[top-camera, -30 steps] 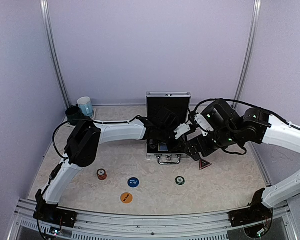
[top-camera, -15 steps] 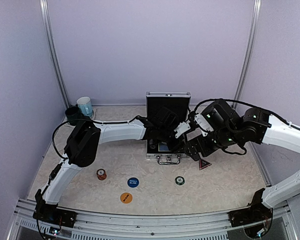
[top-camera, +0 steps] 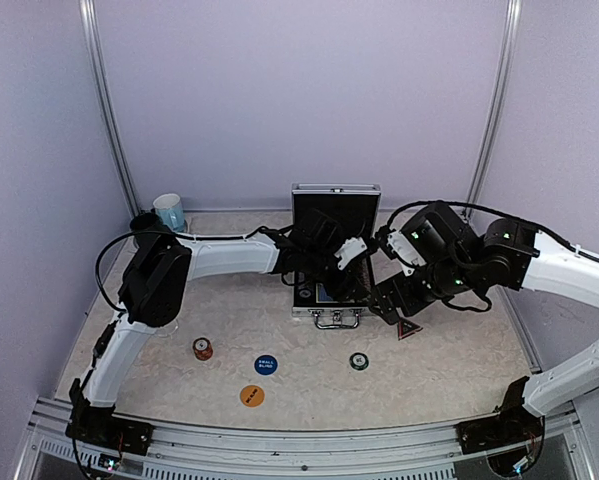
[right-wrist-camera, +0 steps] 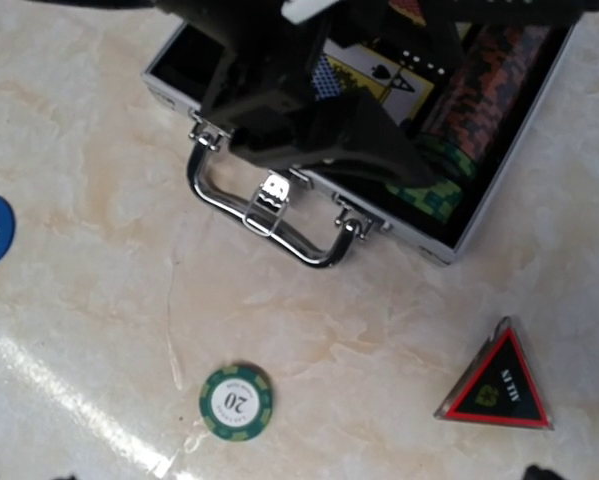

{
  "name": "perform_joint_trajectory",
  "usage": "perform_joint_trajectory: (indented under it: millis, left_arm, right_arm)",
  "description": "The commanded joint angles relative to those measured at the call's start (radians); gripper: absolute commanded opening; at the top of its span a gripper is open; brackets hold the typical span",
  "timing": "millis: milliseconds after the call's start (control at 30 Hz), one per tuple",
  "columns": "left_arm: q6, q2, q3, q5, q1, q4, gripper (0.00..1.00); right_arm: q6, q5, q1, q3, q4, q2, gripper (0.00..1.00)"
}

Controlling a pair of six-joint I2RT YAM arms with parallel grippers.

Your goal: Pack up texas hold em set

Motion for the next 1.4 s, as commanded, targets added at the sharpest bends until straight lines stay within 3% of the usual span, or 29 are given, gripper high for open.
perform_joint_trajectory:
  millis: [0,233,467,767,1133,1367]
  left_arm:
    - [-0.002,-0.036,-0.001,0.073,-0.003,-0.005,0.71]
    - [0.012,-0.026,0.004,0.109,-0.012,-0.018,0.71]
    - [0.017,0.009,0.032,-0.028,-0.031,-0.018,0.70]
    - [0.009,0.027,0.044,-0.077,-0.035,-0.012,0.70]
    - [0.007,0.047,0.067,-0.087,-0.034,-0.038,0.70]
    - [-0.008,0.010,0.011,-0.011,-0.030,0.006,0.70]
  right_arm:
    - [-0.002,-0.006,-0.009,-0.008,0.013,-0.001,0.96]
    - [0.000,-0.007,-0.009,-0.010,0.013,0.001,0.96]
    - [0.001,-0.006,-0.009,-0.011,0.015,0.003,0.96]
    - [0.003,-0.003,-0.009,-0.016,0.018,0.004,0.96]
    - [0.001,0.001,-0.009,-0.014,0.018,0.007,0.96]
    - [-0.001,-0.001,-0.009,-0.014,0.015,0.006,0.96]
